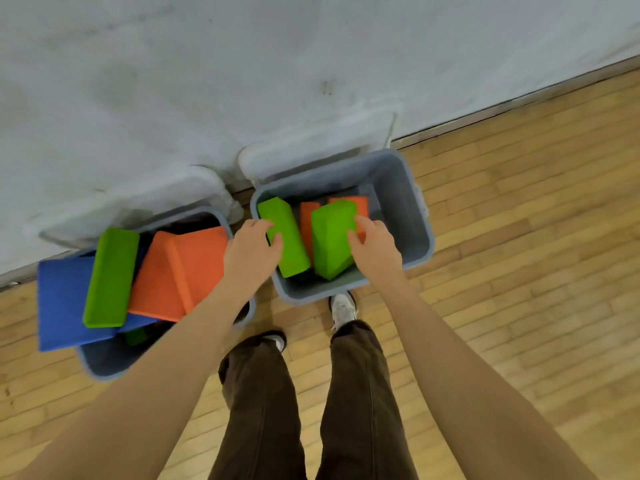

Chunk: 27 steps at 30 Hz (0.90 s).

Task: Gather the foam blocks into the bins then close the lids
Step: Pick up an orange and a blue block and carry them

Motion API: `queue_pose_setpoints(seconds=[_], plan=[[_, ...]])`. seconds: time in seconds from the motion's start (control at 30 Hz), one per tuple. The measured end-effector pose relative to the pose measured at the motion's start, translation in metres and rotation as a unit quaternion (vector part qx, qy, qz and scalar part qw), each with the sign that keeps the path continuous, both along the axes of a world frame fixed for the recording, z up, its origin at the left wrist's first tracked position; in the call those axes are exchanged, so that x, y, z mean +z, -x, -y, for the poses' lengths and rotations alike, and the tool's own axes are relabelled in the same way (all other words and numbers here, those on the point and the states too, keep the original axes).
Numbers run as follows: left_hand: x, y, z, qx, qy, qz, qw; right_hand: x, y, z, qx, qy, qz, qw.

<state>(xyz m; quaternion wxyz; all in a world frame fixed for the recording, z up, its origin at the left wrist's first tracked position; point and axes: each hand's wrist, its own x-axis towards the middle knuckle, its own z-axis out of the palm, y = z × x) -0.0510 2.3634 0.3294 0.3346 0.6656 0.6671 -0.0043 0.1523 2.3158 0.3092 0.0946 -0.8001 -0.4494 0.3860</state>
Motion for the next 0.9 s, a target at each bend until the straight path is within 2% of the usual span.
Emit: queue_pose_setpoints(seconds=[0.1, 0.2, 0.27, 0.37, 0.47, 0.6, 0.8, 0.9], plan=[[0.024, 0.003, 0.012, -0.091, 0.061, 0.025, 0.994, 0.025, 0.003, 0.033, -0.066, -0.019, -0.019, 0.997], [0.052, -0.001, 0.040, -0.191, 0.122, 0.047, 0.973, 0.055, 0.015, 0.090, -0.161, -0.018, -0.037, 0.986], [0.067, -0.003, 0.067, -0.252, 0.151, 0.037, 0.955, 0.073, 0.031, 0.141, -0.231, -0.011, -0.053, 0.971], [0.079, -0.004, 0.113, -0.358, 0.148, 0.036, 0.921, 0.096, 0.063, 0.227, -0.342, -0.009, -0.060, 0.938], [0.087, -0.007, 0.168, -0.456, 0.163, 0.016, 0.875, 0.113, 0.098, 0.315, -0.467, 0.007, -0.070, 0.882], [0.093, -0.004, 0.248, -0.572, 0.198, -0.046, 0.795, 0.124, 0.154, 0.430, -0.606, -0.024, -0.088, 0.790], [0.084, -0.011, 0.367, -0.668, 0.188, -0.112, 0.711, 0.119, 0.225, 0.567, -0.762, -0.069, -0.067, 0.641], [0.080, -0.020, 0.462, -0.706, 0.187, -0.120, 0.672, 0.110, 0.270, 0.648, -0.822, -0.075, -0.087, 0.558]])
